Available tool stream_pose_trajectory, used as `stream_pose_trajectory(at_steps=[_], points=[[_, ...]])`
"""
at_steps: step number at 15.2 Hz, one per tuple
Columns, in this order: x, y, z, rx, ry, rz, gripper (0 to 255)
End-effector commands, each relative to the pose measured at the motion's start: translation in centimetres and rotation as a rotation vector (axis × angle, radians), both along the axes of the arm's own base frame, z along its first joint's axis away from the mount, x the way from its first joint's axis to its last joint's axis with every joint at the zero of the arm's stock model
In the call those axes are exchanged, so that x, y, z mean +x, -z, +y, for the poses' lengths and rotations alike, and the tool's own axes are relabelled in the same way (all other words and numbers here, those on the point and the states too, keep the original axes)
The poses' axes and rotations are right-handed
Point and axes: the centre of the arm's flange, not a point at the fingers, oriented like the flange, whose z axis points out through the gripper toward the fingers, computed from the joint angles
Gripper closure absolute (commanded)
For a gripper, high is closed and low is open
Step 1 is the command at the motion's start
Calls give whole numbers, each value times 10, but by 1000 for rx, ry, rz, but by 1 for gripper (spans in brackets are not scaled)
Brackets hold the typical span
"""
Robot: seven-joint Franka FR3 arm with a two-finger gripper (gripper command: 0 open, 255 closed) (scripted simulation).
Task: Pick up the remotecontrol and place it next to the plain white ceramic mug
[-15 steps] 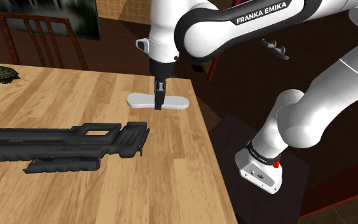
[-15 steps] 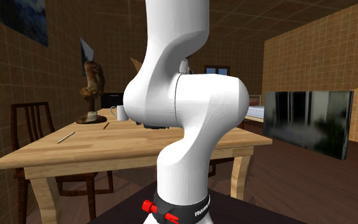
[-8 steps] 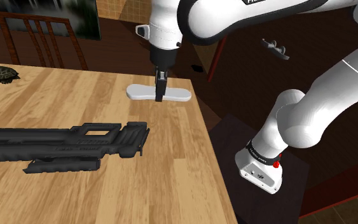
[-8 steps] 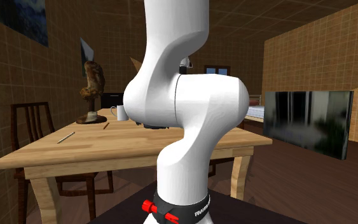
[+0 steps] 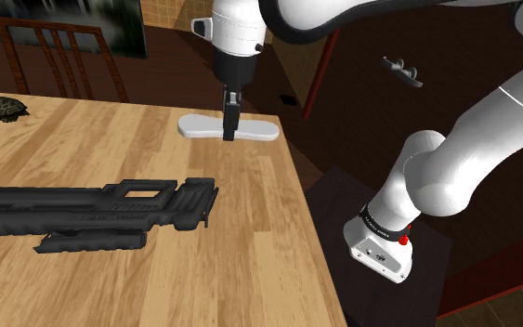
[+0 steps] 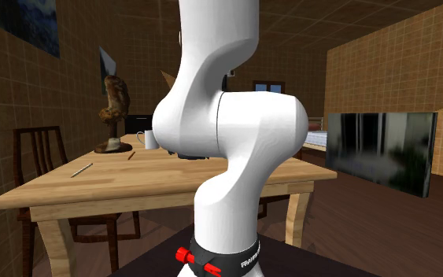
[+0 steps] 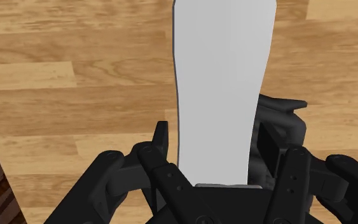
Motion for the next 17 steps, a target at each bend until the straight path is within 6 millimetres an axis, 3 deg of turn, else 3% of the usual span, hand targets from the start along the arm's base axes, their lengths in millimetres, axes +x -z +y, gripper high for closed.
stream_pose_trajectory(at_steps=[1, 17], points=[[-7, -1, 22, 0, 1, 0, 255], [-58, -2, 227, 0, 1, 0, 255]])
